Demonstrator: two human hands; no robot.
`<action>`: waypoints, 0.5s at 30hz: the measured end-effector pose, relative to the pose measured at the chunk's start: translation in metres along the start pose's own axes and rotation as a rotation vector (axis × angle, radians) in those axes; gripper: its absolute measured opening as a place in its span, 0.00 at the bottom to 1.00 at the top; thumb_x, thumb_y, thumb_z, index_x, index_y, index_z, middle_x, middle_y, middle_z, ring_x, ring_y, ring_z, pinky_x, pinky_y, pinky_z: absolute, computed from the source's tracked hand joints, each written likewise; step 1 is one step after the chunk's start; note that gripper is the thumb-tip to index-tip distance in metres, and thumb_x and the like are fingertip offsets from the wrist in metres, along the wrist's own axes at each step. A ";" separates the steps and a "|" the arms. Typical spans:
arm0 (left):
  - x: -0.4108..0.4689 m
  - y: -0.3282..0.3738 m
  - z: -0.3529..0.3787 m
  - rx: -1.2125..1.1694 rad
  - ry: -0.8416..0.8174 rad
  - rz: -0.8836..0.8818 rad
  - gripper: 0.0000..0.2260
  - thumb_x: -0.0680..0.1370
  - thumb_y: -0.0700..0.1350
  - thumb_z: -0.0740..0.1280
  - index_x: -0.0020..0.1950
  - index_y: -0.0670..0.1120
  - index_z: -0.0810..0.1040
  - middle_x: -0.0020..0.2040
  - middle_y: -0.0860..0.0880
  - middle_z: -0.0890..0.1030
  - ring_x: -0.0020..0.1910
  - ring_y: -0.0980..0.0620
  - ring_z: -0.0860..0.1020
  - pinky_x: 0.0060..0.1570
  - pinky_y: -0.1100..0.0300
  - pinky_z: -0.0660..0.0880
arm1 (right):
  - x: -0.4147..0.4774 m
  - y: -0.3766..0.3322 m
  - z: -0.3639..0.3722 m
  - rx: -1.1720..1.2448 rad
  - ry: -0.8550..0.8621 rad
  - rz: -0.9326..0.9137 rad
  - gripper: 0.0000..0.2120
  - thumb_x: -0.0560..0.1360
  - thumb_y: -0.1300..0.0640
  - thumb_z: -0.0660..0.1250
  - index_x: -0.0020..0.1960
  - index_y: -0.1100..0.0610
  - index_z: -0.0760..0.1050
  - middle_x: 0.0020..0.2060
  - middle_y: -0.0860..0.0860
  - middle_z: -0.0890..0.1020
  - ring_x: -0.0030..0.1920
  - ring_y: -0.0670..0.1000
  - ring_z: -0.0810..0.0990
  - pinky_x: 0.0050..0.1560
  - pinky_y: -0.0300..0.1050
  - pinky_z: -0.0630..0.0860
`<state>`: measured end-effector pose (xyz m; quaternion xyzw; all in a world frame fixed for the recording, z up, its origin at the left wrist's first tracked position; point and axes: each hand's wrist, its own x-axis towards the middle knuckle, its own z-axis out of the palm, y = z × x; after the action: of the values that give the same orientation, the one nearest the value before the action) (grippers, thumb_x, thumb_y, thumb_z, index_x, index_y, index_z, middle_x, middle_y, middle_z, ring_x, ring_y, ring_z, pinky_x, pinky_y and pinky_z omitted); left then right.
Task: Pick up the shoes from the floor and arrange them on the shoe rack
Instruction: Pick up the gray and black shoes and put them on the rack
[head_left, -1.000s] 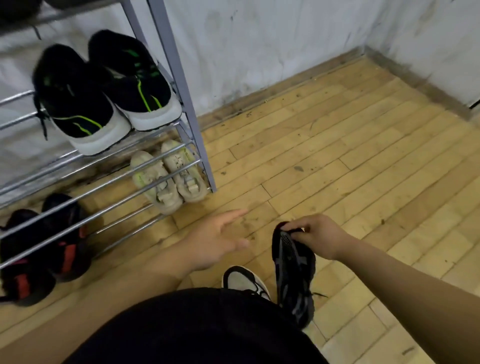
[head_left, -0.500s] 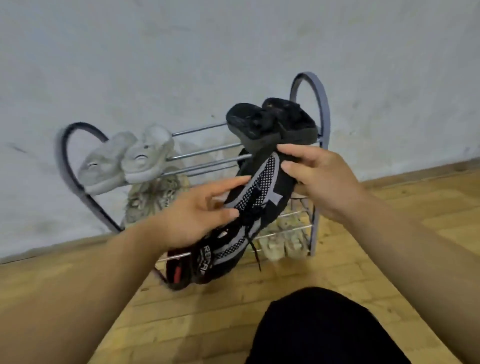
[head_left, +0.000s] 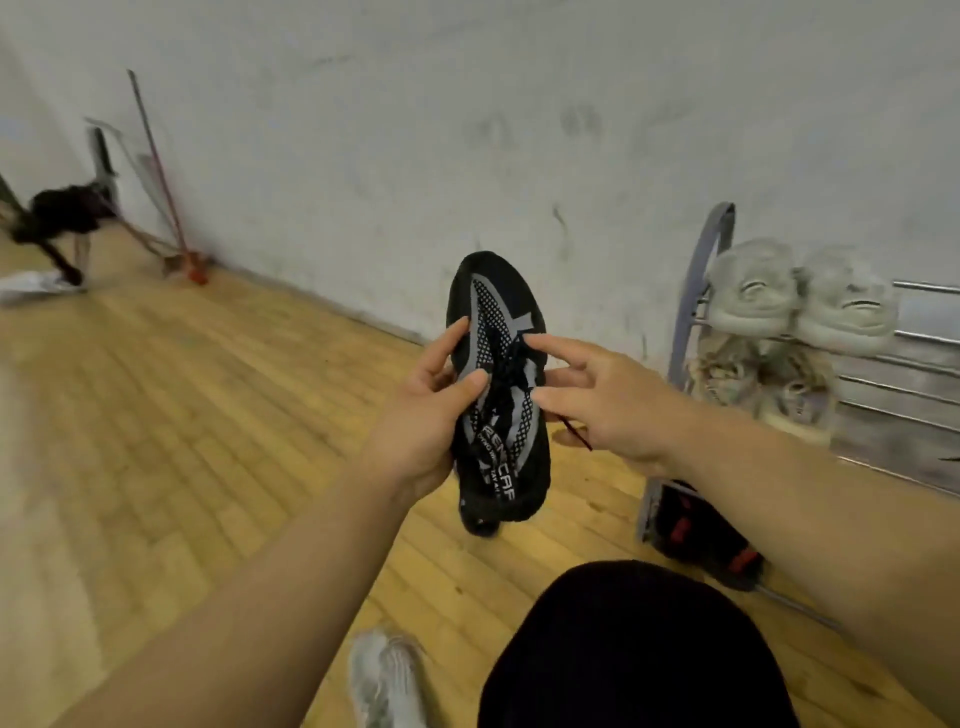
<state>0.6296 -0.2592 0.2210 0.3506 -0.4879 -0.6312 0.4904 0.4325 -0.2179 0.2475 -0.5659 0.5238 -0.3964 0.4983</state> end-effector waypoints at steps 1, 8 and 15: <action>-0.001 0.001 -0.019 -0.025 0.028 0.000 0.26 0.82 0.33 0.64 0.76 0.55 0.72 0.64 0.43 0.83 0.60 0.44 0.83 0.51 0.52 0.82 | 0.014 -0.002 0.018 -0.013 -0.029 0.000 0.28 0.80 0.59 0.68 0.75 0.39 0.68 0.56 0.41 0.85 0.50 0.44 0.85 0.49 0.44 0.78; 0.004 -0.021 -0.111 -0.065 0.117 -0.021 0.26 0.82 0.36 0.64 0.78 0.54 0.69 0.67 0.43 0.81 0.65 0.42 0.80 0.59 0.46 0.79 | 0.084 0.019 0.090 -0.011 -0.112 0.038 0.29 0.79 0.66 0.68 0.75 0.45 0.69 0.54 0.47 0.87 0.49 0.44 0.86 0.39 0.37 0.80; 0.043 -0.073 -0.136 0.056 0.063 -0.100 0.26 0.83 0.40 0.66 0.78 0.58 0.67 0.67 0.46 0.81 0.66 0.44 0.80 0.62 0.44 0.77 | 0.137 0.069 0.083 -0.104 -0.057 0.121 0.31 0.78 0.69 0.68 0.73 0.43 0.70 0.53 0.45 0.87 0.51 0.44 0.86 0.41 0.36 0.81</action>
<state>0.7234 -0.3345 0.1148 0.4079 -0.4715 -0.6297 0.4635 0.5183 -0.3382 0.1541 -0.5693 0.5625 -0.3216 0.5060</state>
